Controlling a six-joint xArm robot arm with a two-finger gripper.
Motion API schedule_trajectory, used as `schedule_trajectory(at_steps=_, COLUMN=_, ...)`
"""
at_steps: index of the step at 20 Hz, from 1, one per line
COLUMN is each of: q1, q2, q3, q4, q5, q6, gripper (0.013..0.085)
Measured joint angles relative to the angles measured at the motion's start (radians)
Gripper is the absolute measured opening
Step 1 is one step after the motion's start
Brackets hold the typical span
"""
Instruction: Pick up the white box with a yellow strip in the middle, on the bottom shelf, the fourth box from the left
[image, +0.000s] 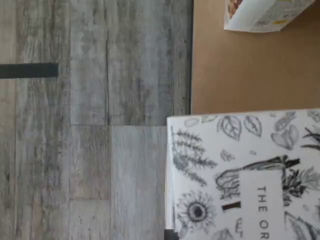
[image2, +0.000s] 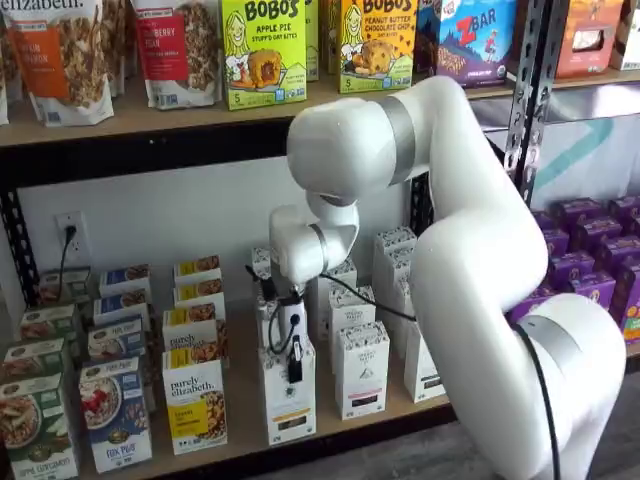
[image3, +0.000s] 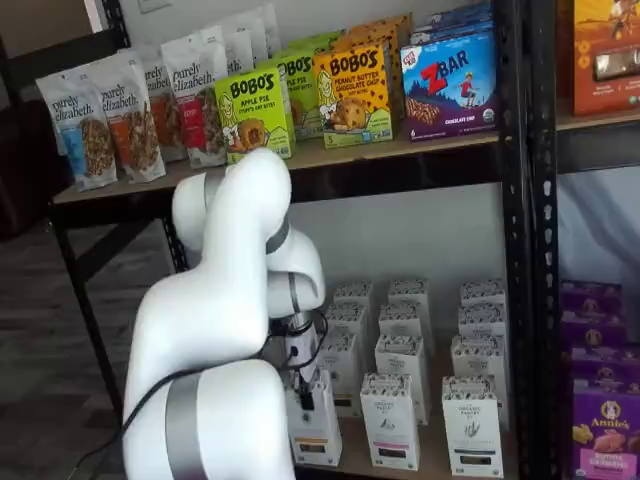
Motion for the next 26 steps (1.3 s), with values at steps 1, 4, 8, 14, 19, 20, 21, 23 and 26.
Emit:
schedule_trajectory(at_steps=1, q1=0.002, q2=-0.011, q3=0.014, q4=-0.001, q5=-0.006, q6=0.003, gripper=0.0490)
schedule_trajectory(at_steps=4, q1=0.009, q2=-0.045, q3=0.061, q4=-0.004, q5=-0.025, q6=0.012, gripper=0.0490)
schedule_trajectory(at_steps=8, q1=0.026, q2=-0.102, q3=0.139, q4=-0.001, q5=-0.049, q6=0.026, gripper=0.0490)
schedule_trajectory(at_steps=14, q1=0.056, q2=-0.194, q3=0.271, q4=0.010, q5=-0.100, q6=0.045, gripper=0.0490)
schedule_trajectory(at_steps=19, q1=0.075, q2=-0.259, q3=0.361, q4=0.027, q5=-0.131, q6=0.049, gripper=0.0490)
schedule_trajectory(at_steps=20, q1=0.078, q2=-0.274, q3=0.382, q4=0.032, q5=-0.139, q6=0.047, gripper=0.0490)
schedule_trajectory(at_steps=21, q1=0.082, q2=-0.291, q3=0.406, q4=0.037, q5=-0.148, q6=0.046, gripper=0.0490)
schedule_trajectory(at_steps=23, q1=0.087, q2=-0.317, q3=0.441, q4=0.040, q5=-0.162, q6=0.048, gripper=0.0490)
schedule_trajectory(at_steps=26, q1=0.095, q2=-0.353, q3=0.488, q4=0.036, q5=-0.179, q6=0.060, gripper=0.0490)
